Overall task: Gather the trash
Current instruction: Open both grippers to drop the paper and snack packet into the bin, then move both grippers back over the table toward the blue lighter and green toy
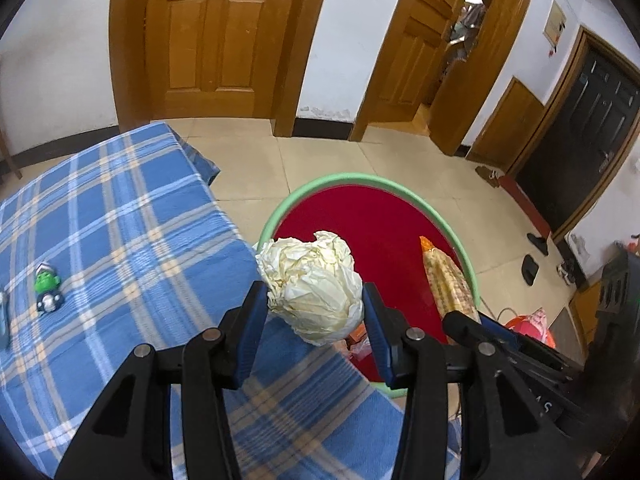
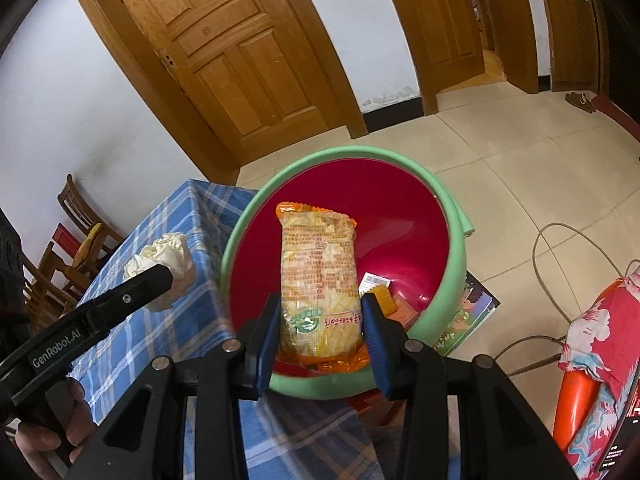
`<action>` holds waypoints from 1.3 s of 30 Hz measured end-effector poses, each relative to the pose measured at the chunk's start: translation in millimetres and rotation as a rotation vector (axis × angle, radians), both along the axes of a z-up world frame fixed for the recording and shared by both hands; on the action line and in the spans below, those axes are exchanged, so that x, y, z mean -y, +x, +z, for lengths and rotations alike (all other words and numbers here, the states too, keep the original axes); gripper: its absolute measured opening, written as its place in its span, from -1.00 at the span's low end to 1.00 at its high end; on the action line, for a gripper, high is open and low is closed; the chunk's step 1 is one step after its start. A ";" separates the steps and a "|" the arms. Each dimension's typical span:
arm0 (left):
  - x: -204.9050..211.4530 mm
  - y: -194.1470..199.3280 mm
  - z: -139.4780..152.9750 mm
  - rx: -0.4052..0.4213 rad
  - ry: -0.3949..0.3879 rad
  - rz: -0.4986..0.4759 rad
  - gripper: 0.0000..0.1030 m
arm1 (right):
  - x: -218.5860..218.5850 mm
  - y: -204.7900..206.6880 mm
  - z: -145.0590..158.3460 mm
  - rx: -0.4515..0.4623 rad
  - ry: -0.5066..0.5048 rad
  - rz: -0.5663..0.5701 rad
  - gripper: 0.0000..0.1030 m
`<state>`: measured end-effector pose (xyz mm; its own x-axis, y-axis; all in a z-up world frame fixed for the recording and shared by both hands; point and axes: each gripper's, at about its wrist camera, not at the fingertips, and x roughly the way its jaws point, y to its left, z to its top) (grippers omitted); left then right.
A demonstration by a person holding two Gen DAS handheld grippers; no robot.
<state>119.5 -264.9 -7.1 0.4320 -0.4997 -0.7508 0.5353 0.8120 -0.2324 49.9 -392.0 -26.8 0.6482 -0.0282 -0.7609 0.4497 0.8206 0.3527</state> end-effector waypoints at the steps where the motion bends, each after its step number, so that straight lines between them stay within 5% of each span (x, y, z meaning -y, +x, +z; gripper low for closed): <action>1: 1.9 0.7 -1.5 -0.003 0.001 -0.004 -0.06 | 2.7 0.4 -1.6 -0.003 0.005 -0.004 -0.18; 9: 14.6 1.3 -4.5 0.006 0.023 -0.008 0.15 | 18.1 1.1 -8.9 -0.016 0.025 -0.037 -0.14; 22: 6.5 1.8 0.1 0.004 0.017 0.018 0.17 | 18.1 -1.8 -1.5 0.004 0.018 -0.041 -0.05; 39: -50.3 -5.8 19.0 0.038 0.009 0.125 0.17 | -9.2 -7.8 18.3 0.034 -0.016 -0.013 0.34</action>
<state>113.7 -214.6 12.0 0.5188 -0.4338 -0.7367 0.4384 0.8748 -0.2063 42.1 -382.8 -8.5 0.6731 -0.0491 -0.7380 0.4483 0.8206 0.3543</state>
